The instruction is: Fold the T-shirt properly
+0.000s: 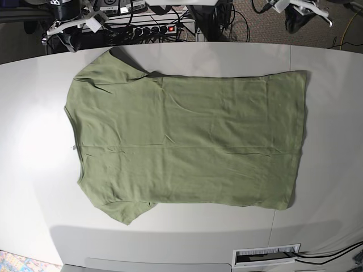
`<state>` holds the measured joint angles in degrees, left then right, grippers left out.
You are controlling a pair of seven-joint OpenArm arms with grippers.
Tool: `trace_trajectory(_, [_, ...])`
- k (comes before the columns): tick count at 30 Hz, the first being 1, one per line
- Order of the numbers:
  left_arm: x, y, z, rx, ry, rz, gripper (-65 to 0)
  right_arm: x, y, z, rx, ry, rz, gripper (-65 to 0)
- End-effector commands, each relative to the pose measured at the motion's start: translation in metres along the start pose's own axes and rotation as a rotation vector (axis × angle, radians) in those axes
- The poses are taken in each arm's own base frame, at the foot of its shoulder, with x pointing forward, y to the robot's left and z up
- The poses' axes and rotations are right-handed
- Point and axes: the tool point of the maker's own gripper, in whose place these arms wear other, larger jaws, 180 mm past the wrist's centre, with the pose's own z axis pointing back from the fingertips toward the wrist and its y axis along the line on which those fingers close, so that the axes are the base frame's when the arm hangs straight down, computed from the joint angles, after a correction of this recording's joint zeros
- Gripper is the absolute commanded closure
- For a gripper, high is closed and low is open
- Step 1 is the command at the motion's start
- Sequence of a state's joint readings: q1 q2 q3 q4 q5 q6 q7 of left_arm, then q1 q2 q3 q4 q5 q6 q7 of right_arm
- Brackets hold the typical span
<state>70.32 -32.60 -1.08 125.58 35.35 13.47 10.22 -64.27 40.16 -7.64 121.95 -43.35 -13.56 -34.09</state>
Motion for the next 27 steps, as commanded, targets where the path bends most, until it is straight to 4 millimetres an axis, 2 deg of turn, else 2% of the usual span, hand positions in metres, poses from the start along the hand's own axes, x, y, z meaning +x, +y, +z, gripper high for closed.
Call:
trace_trajectory(1, [0.009,0.011,-0.002,0.037,-0.039,-0.023,0.0,0.004,-0.009,0.002,-0.032,-0.017,0.015,0.0])
trace_trajectory(5, [0.019,0.030,-0.017,0.103,-0.077,-0.014,0.0,0.006,-0.016,0.001,-0.068,-0.021,0.059,0.0])
trace_trajectory(8, [0.024,0.038,-0.024,0.121,-0.096,0.001,0.0,0.007,-0.024,-0.002,-0.101,-0.022,0.071,0.0])
trace_trajectory(10, [0.026,0.034,-0.026,0.096,-0.106,-0.004,0.0,0.009,-0.029,-0.006,-0.118,-0.022,0.067,0.0])
trace_trajectory(12, [0.028,0.021,-0.030,0.014,-0.118,-0.011,0.0,0.011,-0.035,-0.009,-0.138,-0.025,0.062,0.0])
trace_trajectory(14, [0.029,0.011,-0.033,-0.055,-0.125,-0.034,-5.1,0.010,-0.040,-0.012,-0.159,-0.012,0.056,0.0])
trace_trajectory(16, [0.029,0.011,-0.038,-0.063,-0.127,-0.043,-11.2,0.006,-0.044,-0.014,-0.173,0.015,0.051,0.0])
trace_trajectory(19, [0.027,0.015,-0.047,-0.057,-0.129,-0.031,-14.4,0.001,-0.048,-0.016,-0.186,0.045,0.045,0.0])
trace_trajectory(22, [0.020,0.008,-0.059,-0.106,-0.118,-0.031,-14.3,0.002,-0.049,-0.017,-0.188,0.042,0.045,0.0])
trace_trajectory(26, [-0.006,0.004,-0.079,-0.116,-0.057,-0.050,-14.5,0.002,-0.049,-0.017,-0.187,0.042,0.046,0.0])
trace_trajectory(27, [-0.013,0.004,-0.084,-0.115,-0.046,-0.053,-14.5,0.002,-0.049,-0.017,-0.187,0.042,0.046,-3.7])
